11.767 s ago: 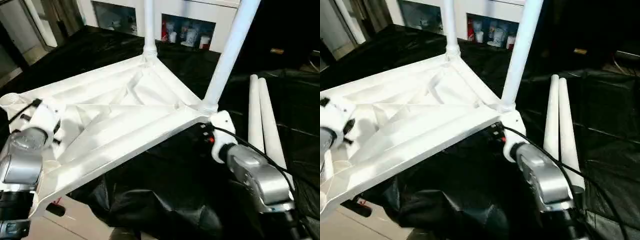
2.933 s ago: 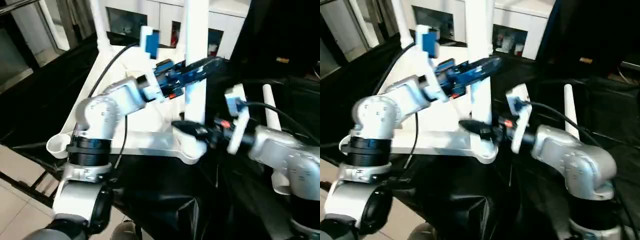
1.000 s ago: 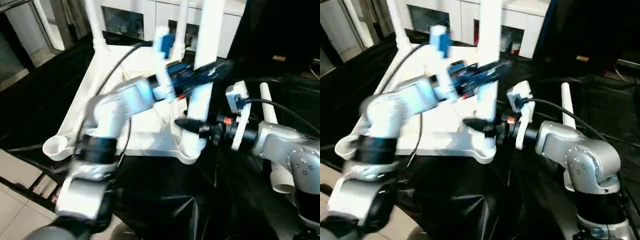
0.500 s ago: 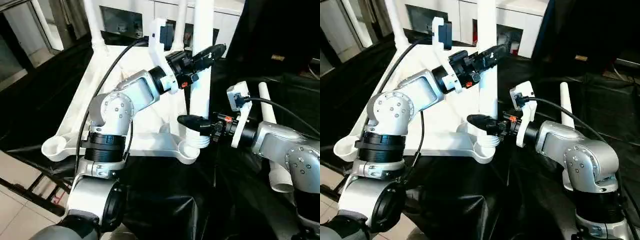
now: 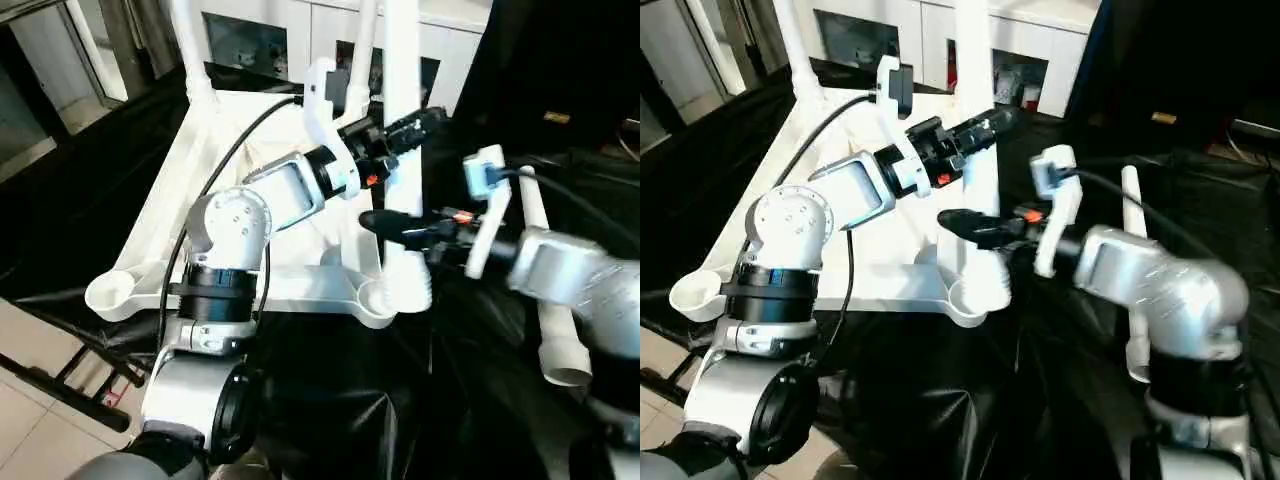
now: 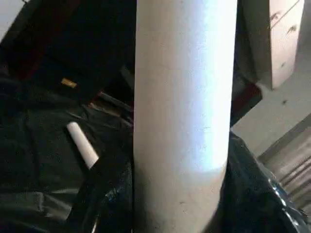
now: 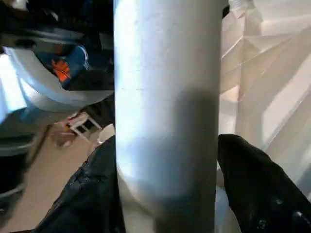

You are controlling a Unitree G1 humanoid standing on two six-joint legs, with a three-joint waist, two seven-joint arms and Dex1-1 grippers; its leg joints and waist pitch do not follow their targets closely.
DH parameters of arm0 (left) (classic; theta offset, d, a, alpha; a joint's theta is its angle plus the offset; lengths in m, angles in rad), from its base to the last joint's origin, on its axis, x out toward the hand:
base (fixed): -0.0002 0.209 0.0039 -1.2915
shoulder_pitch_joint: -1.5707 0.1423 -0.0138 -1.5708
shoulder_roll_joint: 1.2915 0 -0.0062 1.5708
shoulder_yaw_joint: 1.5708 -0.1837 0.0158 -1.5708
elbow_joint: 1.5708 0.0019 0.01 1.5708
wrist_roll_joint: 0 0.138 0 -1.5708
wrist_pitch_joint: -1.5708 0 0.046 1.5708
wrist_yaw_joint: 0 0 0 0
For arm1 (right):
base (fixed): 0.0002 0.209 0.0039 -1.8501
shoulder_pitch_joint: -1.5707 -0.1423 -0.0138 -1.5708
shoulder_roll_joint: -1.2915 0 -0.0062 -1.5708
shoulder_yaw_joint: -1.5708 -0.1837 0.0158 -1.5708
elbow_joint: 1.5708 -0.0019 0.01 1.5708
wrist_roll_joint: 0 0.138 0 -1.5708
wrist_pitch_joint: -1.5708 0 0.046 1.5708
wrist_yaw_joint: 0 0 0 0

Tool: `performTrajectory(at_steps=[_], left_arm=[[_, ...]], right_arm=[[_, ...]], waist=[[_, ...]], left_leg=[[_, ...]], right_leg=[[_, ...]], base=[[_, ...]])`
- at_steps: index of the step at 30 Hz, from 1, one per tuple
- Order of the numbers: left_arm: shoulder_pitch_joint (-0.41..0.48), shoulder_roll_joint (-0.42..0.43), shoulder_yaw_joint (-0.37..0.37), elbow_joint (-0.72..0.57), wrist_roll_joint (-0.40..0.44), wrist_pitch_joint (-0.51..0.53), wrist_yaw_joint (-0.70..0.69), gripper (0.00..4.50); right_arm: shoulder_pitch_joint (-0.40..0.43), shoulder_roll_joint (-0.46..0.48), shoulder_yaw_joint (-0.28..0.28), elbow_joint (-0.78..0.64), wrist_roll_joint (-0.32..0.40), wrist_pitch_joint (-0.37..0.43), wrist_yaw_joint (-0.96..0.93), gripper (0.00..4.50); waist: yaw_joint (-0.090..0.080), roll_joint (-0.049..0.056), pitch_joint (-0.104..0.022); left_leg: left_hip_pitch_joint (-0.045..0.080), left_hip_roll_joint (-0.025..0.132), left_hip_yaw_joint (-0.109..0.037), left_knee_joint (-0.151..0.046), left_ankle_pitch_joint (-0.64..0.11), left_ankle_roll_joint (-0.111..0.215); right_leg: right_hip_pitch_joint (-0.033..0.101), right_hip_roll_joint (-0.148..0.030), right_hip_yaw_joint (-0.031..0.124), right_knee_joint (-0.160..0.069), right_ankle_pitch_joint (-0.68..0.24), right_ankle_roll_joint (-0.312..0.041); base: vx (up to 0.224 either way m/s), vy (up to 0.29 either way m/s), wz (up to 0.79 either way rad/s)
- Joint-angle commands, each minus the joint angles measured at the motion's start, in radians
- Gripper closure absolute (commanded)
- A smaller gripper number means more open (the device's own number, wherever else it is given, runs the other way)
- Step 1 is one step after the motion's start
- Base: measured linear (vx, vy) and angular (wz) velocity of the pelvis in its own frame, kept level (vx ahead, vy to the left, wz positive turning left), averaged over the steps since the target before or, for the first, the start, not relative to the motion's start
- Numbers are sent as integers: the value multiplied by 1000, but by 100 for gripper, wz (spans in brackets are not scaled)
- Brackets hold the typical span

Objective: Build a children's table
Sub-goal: Pick table leg

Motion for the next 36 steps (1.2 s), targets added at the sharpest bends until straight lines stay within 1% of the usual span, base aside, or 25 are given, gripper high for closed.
performTrajectory(at_steps=[1, 2, 3, 5, 6, 7, 10, 12, 13, 15, 18, 19, 22, 23, 24, 26, 27, 28, 29, 30, 31, 33, 34, 36], left_arm=[[-24, 1, 21, -7, -29, 15, -5, 267], [-28, 1, 28, -7, -37, 26, -7, 267], [-28, 1, 28, -7, -37, 26, -7, 267], [-31, 3, 31, -5, -44, 32, -9, 267], [-31, 4, 31, -5, -46, 32, -10, 267], [-32, 7, 30, -5, -52, 36, -16, 267], [-32, 11, 27, -8, -56, 40, -26, 267], [-32, 14, 25, -9, -57, 40, -28, 267], [-32, 15, 23, -10, -58, 41, -29, 267], [-31, 17, 21, -13, -57, 42, -33, 267], [-31, 17, 22, -19, -60, 48, -36, 267], [-31, 18, 21, -20, -60, 49, -37, 267], [-32, 20, 20, -20, -60, 49, -38, 267], [-33, 21, 18, -20, -57, 48, -40, 267], [-33, 22, 16, -20, -55, 46, -40, 267], [-31, 30, -1, -25, -37, 36, -49, 267], [-31, 30, -1, -25, -36, 35, -49, 267], [-30, 34, -18, -29, -3, 12, -34, 267], [-28, 39, -30, -33, 11, 5, -35, 267], [-25, 43, -39, -39, 18, 2, -38, 211], [-20, 50, -60, -50, 49, -15, -27, 197], [-19, 51, -84, -48, 117, -57, 35, 197], [-15, 49, -97, -49, 150, -77, 67, 191], [-7, 35, -107, -60, 180, -93, 116, 187]], right_arm=[[-7, -24, -30, 5, 18, 33, -5, 148], [-11, -39, -27, 2, 22, 57, 1, 148], [-11, -39, -27, 2, 22, 57, 1, 148], [-14, -55, -24, -1, 30, 95, 3, 148], [-15, -57, -24, -2, 32, 100, 3, 148], [-15, -65, -20, -5, 37, 118, 4, 148], [-14, -76, -14, -11, 46, 139, 6, 148], [-12, -81, -8, -13, 49, 142, 6, 148], [-10, -84, -3, -15, 46, 142, 8, 165], [-7, -84, 4, -17, 37, 135, 4, 183], [-4, -78, 9, -19, 27, 130, -7, 188], [-4, -70, 8, -20, 24, 128, -17, 216], [2, -57, 21, -31, 7, 105, -32, 230], [6, -51, 34, -40, -12, 82, -41, 247], [9, -47, 39, -44, -21, 68, -46, 247], [15, -30, 55, -60, -54, 14, -64, 259], [15, -29, 56, -61, -54, 13, -65, 259], [20, -5, 66, -79, -75, -23, -86, 260], [25, 3, 85, -96, -98, -51, -96, 261], [28, 9, 94, -105, -108, -62, -104, 261], [33, 22, 112, -120, -131, -92, -120, 262], [40, 31, 157, -135, -191, -149, -152, 262], [42, 41, 181, -139, -225, -179, -176, 262], [44, 63, 211, -138, -264, -208, -209, 262]], waist=[[8, -25, -102], [8, -26, -102], [9, -26, -102], [13, -25, -101], [13, -25, -100], [16, -25, -100], [19, -25, -100], [20, -26, -101], [20, -26, -101], [21, -27, -102], [21, -26, -101], [21, -27, -100], [21, -26, -101], [21, -25, -100], [19, -25, -100], [19, -25, -100], [19, -25, -100], [18, -24, -99], [18, -19, -99], [18, -19, -99], [17, -17, -99], [15, -18, -98], [15, -16, -98], [13, -18, -97]], left_leg=[[30, 42, -22, -52, -84, 26], [30, 43, -21, -52, -86, 26], [31, 43, -22, -52, -87, 25], [33, 43, -21, -53, -94, 21], [32, 43, -21, -53, -95, 19], [33, 43, -22, -54, -102, 12], [34, 45, -23, -55, -105, 3], [33, 44, -23, -55, -104, -1], [32, 44, -23, -55, -101, -3], [32, 44, -23, -55, -96, -3], [32, 44, -22, -54, -95, -1], [31, 43, -22, -55, -96, -1], [32, 44, -23, -55, -100, -2], [32, 44, -23, -56, -103, -7], [32, 44, -23, -56, -106, -8], [33, 44, -23, -57, -111, -11], [33, 44, -23, -57, -111, -12], [32, 45, -24, -58, -111, -12], [32, 46, -26, -59, -111, -17], [32, 46, -26, -59, -111, -17], [34, 47, -26, -61, -123, -26], [35, 48, -27, -62, -130, -39], [35, 47, -27, -64, -141, -48], [33, 47, -28, -66, -153, -54]], right_leg=[[53, -67, 34, -61, -112, -215], [52, -67, 34, -62, -113, -211], [52, -67, 34, -62, -116, -210], [51, -68, 35, -65, -135, -204], [51, -69, 36, -65, -141, -204], [51, -69, 36, -67, -158, -198], [49, -68, 35, -67, -166, -187], [50, -69, 36, -66, -160, -183], [50, -70, 36, -65, -153, -182], [51, -70, 36, -64, -145, -181], [49, -70, 36, -64, -142, -181], [49, -69, 36, -65, -146, -180], [49, -70, 36, -65, -156, -178], [48, -70, 36, -66, -161, -175], [47, -70, 36, -66, -162, -175], [46, -70, 36, -66, -165, -172], [46, -70, 36, -65, -163, -172], [46, -70, 36, -66, -163, -170], [44, -70, 36, -64, -158, -163], [44, -70, 36, -64, -158, -163], [42, -69, 37, -66, -162, -156], [40, -67, 37, -66, -160, -147], [42, -67, 37, -68, -173, -137], [43, -68, 38, -70, -189, -126]], base=[[0, 0, 0], [0, 0, 0], [0, 0, 0], [0, 0, 0], [0, 0, 0], [0, 0, 0], [0, 0, 0], [0, 0, 0], [0, 0, 0], [0, 0, 0], [0, 0, 0], [0, 0, 0], [0, 0, 0], [0, 0, 0], [0, 0, 0], [0, 0, 0], [0, 0, 0], [0, 0, 0], [0, 0, 0], [0, 0, 0], [0, 0, 0], [0, 0, 0], [0, 0, 0], [0, 0, 0]])
